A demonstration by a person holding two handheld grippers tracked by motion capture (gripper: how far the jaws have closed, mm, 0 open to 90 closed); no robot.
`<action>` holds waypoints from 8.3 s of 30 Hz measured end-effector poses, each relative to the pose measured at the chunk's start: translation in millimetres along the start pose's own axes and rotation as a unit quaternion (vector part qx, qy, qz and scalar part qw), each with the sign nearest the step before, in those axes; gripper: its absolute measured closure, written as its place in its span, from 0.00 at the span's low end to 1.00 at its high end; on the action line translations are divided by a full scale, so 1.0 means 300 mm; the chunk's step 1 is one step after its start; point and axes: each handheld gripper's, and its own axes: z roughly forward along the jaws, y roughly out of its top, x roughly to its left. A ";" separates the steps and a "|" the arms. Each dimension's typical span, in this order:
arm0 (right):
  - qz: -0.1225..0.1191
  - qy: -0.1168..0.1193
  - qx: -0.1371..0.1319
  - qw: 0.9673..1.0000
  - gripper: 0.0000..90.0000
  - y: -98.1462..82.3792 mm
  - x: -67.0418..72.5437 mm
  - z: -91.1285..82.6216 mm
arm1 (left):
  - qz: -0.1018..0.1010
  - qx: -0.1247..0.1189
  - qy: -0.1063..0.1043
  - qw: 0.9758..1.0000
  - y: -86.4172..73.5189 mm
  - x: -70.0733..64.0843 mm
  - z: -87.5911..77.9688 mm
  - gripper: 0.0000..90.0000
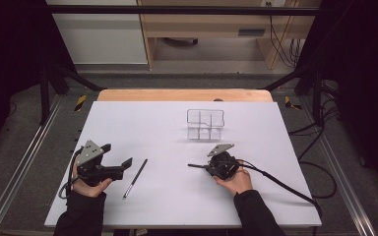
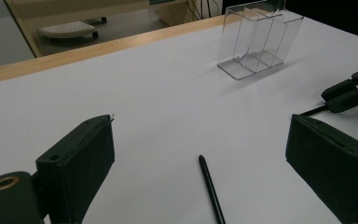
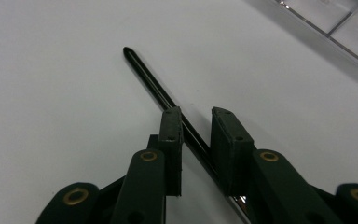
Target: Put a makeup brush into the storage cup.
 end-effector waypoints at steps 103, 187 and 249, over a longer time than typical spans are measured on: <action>0.003 0.027 0.130 0.991 0.94 0.162 -0.043 -0.092 | 0.010 0.016 -0.011 1.000 -0.001 -0.010 0.017 0.08; -0.059 0.111 0.075 0.989 0.94 0.309 0.047 -0.288 | 0.254 0.074 -0.053 0.963 0.197 -0.293 0.184 0.08; -0.085 0.155 0.117 0.977 0.94 0.335 0.104 -0.247 | 0.380 0.084 -0.064 0.919 0.156 -0.432 0.236 0.21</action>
